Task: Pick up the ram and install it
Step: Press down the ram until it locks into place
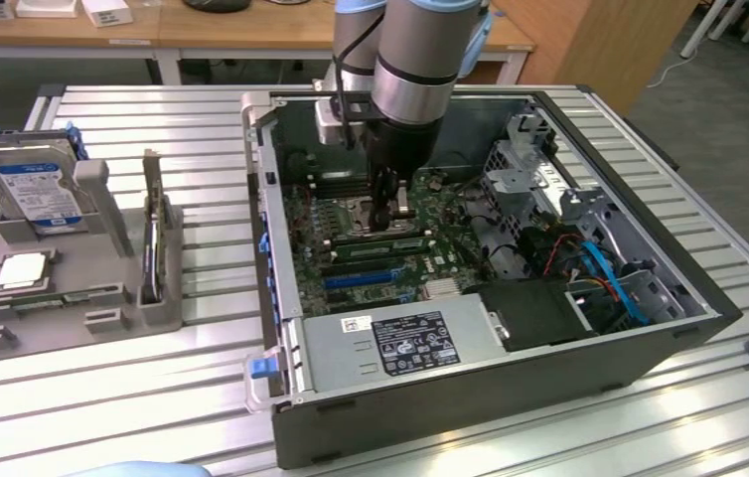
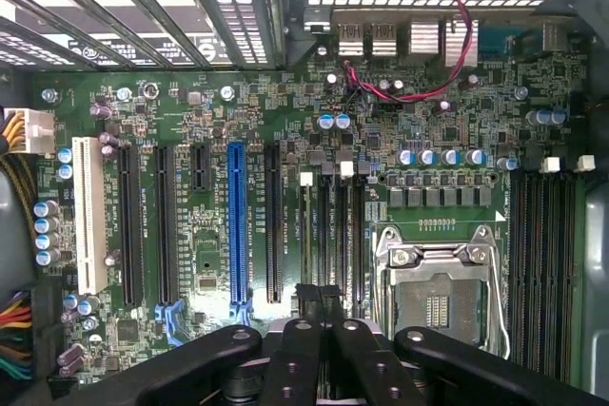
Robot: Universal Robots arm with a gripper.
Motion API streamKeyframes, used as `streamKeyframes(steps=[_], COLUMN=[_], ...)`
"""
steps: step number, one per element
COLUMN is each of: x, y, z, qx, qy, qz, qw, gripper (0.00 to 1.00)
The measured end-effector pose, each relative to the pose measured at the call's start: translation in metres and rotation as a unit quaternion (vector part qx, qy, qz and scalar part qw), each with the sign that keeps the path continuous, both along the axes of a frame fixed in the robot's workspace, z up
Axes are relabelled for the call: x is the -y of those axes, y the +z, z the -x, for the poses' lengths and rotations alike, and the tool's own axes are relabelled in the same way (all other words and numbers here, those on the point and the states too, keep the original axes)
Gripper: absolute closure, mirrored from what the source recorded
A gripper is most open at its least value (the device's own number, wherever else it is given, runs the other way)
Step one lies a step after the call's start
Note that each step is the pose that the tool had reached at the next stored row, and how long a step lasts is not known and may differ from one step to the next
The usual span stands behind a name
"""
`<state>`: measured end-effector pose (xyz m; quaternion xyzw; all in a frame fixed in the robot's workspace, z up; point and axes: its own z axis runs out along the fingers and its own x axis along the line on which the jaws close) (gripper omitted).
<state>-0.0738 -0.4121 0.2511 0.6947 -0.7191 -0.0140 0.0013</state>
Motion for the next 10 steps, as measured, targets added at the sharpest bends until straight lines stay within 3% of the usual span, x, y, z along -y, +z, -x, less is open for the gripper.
streamKeyframes(steps=[4, 10], x=[0.0, 0.0], y=[0.0006, 0.0031], z=[-0.0018, -0.006], qx=[-0.0004, -0.0018], qy=[0.0, -0.001], qz=[-0.001, -0.0047], qw=[1.0, 1.0], gripper=[0.9, 0.9])
